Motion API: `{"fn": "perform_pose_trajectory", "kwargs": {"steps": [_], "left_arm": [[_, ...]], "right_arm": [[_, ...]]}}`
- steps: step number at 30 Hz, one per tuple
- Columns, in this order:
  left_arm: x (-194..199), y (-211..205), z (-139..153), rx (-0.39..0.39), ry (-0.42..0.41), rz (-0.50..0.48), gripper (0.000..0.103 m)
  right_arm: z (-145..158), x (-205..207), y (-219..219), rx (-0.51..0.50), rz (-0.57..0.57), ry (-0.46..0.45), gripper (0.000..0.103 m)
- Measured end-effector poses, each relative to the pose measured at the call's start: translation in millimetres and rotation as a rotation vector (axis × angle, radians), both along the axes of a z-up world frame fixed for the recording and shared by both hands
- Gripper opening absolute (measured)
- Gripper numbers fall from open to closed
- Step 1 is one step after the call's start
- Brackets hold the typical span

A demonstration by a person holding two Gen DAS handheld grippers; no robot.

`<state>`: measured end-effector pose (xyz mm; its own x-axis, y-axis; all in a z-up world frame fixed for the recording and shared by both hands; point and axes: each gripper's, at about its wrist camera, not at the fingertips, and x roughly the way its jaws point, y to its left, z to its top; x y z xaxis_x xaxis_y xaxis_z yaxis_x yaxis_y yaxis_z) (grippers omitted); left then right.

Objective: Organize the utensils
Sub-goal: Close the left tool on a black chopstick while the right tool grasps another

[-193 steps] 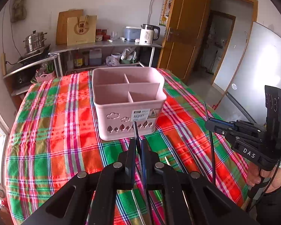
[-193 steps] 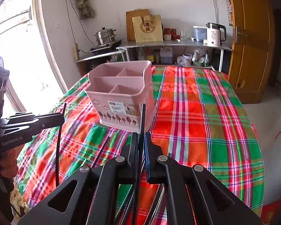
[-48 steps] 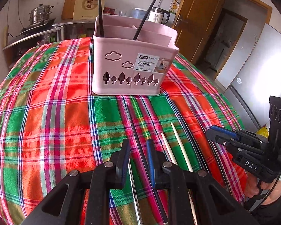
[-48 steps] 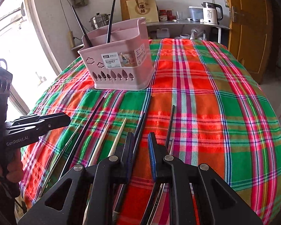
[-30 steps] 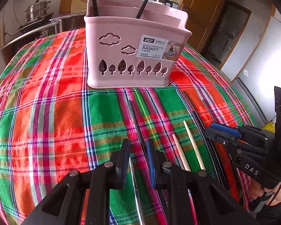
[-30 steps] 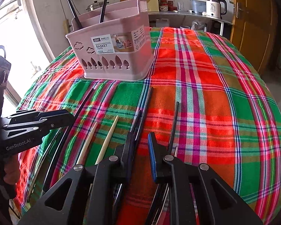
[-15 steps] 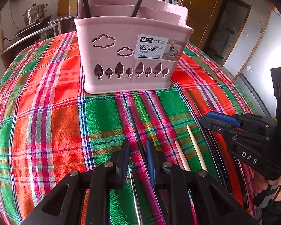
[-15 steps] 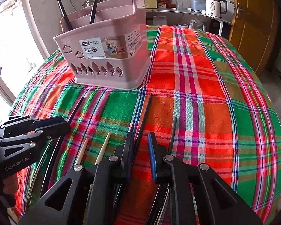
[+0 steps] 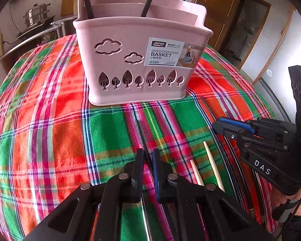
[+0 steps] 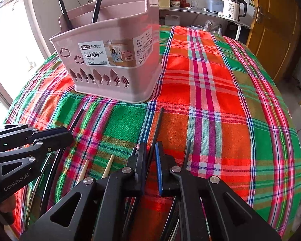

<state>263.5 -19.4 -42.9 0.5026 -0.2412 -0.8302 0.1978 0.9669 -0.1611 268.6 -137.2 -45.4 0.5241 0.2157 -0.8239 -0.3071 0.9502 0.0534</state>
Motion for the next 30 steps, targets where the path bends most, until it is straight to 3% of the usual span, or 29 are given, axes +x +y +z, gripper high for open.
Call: {"fn": "perform_pose_trajectory", "kwargs": {"steps": [10,23,30], "left_arm": [[0,8,18,-0.065,-0.006,0.004,0.005],[-31,25,132,-0.142,-0.24,-0.018,0.005],[-40,30,160,-0.148,-0.306,-0.012,0.004]], "right_arm": [[22,-6,-9,0.079,0.001,-0.033,0.006],[112,-35,-24,0.194,0.012,-0.235,0.005],[143,-50,-30,0.222,0.005,-0.322,0.005]]}}
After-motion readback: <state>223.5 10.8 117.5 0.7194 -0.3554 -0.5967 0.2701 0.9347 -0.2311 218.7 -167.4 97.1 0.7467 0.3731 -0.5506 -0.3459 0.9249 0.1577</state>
